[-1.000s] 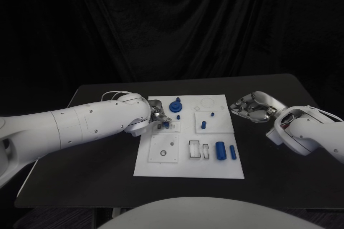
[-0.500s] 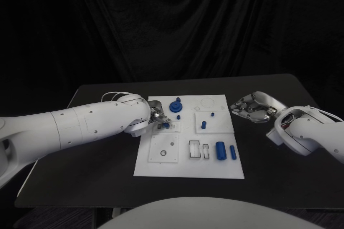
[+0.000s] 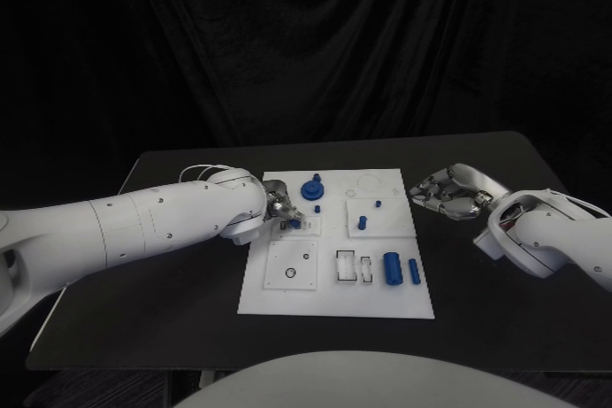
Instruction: Assemble the parts on the task board
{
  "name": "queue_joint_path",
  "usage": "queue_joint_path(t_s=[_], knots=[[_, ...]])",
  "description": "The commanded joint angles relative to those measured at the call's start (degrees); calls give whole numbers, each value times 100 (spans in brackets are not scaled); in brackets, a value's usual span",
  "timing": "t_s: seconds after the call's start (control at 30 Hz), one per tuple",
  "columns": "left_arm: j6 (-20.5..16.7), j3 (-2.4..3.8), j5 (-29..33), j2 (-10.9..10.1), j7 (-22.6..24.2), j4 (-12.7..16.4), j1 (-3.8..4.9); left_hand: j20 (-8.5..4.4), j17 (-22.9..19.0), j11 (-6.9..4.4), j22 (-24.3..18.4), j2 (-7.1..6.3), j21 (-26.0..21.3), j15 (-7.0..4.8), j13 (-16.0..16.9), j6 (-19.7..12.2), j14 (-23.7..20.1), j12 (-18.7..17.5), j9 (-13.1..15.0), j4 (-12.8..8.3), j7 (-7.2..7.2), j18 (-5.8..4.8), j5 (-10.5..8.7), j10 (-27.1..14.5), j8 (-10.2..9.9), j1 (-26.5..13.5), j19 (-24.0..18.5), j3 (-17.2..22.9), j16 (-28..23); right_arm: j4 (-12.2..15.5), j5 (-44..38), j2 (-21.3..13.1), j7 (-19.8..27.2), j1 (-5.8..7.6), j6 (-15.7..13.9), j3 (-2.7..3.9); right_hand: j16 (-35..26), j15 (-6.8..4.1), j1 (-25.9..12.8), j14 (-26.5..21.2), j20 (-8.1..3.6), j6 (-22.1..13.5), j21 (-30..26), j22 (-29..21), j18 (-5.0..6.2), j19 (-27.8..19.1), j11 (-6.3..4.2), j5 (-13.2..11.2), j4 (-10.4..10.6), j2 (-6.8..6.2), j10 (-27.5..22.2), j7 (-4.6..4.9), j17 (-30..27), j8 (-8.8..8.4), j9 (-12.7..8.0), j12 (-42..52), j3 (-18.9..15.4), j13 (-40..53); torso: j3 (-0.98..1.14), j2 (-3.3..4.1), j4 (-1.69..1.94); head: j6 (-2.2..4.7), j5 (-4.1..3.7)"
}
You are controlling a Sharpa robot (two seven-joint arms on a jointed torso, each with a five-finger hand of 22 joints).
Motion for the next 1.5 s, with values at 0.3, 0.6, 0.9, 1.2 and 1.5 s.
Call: queue_joint_path(t_s=[0.3,0.6,0.9,1.2,1.5], knots=[[9,-7,13,-2,84,34,-48,1,1509,40,29,-29,-36,12,1509,-8,595,16,-10,-4,-5,60,-33,604,-41,-38,-41,38,37,-16,-6,2,-81,-37,52,4,-42,-10,46,-32,-7,42,-36,206,118,-29,10,26,-2,-28,-27,8,-8,-16,-6,-13,33,-7,0,0,3,-1,12],[52,-7,13,16,50,13,-59,54,1509,122,-60,-30,-143,77,1509,-173,595,16,-68,178,91,83,-684,604,-257,-215,-126,-56,37,-19,-6,0,-95,-40,74,4,-42,-10,46,-32,-7,42,-36,206,118,-29,10,26,-2,-28,-27,8,-8,-16,-6,-13,33,-7,1,0,1,-1,3],[98,-7,13,24,-13,-22,-78,129,1509,203,-87,-68,-204,151,1509,-250,595,16,-189,479,176,98,-1040,604,-424,-414,-159,-437,37,-18,-6,-3,-105,-40,98,4,-43,-9,45,-33,-6,42,-46,204,119,-31,10,26,-1,-29,-22,9,-9,-19,-8,-18,38,-16,1,1,0,-1,-2],[150,-7,13,0,-94,-27,-89,149,1509,216,-75,-92,-225,165,1509,-232,595,16,-232,696,186,101,-1203,604,-483,-528,-154,-778,37,-18,-6,-6,-114,-41,125,4,-48,-9,40,-36,-6,44,-53,203,120,-33,11,25,1,-32,-14,9,-14,-20,-9,-17,38,-15,1,0,1,-1,2],[171,-7,13,-53,-76,-2,-93,118,1509,155,-13,-11,-209,122,1509,-26,595,16,-24,900,108,93,-1299,604,-284,-533,-108,-1092,37,-18,-6,-11,-118,-42,139,4,-51,-8,36,-38,-6,45,-57,202,120,-33,12,24,2,-36,-15,10,-17,-21,-9,-20,36,-22,0,1,1,-1,6]])
